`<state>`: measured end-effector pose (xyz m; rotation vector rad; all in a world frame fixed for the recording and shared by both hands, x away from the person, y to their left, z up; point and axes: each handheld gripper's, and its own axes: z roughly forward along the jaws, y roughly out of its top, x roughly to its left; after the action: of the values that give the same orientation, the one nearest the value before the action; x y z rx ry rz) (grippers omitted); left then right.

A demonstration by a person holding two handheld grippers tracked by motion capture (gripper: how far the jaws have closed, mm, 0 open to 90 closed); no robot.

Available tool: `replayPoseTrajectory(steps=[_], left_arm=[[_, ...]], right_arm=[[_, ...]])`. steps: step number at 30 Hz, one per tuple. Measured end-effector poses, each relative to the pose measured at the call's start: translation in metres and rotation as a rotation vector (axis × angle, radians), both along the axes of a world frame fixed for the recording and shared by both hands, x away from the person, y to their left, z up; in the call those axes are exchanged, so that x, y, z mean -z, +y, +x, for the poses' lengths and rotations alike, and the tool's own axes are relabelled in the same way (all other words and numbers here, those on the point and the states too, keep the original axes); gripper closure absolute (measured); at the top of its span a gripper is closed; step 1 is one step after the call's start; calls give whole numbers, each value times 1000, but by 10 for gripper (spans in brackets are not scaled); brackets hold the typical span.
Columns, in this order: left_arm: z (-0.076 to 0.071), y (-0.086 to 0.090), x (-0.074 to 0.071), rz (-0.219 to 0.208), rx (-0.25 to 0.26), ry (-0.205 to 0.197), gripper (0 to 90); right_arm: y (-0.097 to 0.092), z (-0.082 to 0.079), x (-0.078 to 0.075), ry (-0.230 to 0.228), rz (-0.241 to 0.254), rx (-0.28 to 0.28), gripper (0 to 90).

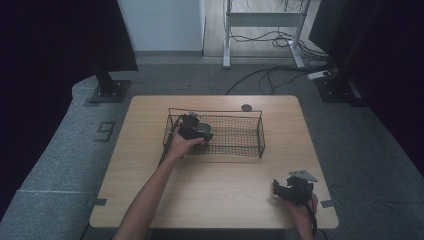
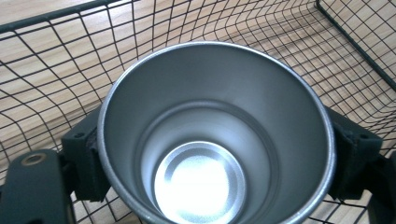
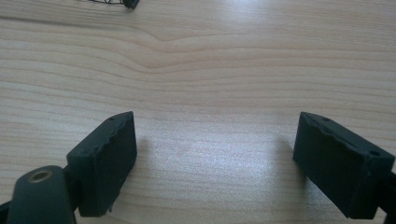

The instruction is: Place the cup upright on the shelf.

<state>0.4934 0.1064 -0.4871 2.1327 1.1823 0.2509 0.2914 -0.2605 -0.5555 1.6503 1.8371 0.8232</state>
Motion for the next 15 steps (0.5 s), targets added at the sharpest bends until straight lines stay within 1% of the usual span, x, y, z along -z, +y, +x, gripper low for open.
replayPoseTrajectory(steps=[3, 6, 10, 15], left_arm=[[-1, -1, 0, 12, -3, -6, 143], [-1, -1, 0, 16, -1, -2, 139], [-2, -1, -1, 8, 4, -4, 125], [-2, 0, -3, 10, 4, -3, 127]], right_arm=[[0, 0, 0, 0, 0, 0, 132], [0, 0, 0, 0, 0, 0, 132], [0, 0, 0, 0, 0, 0, 132], [0, 0, 0, 0, 0, 0, 132]])
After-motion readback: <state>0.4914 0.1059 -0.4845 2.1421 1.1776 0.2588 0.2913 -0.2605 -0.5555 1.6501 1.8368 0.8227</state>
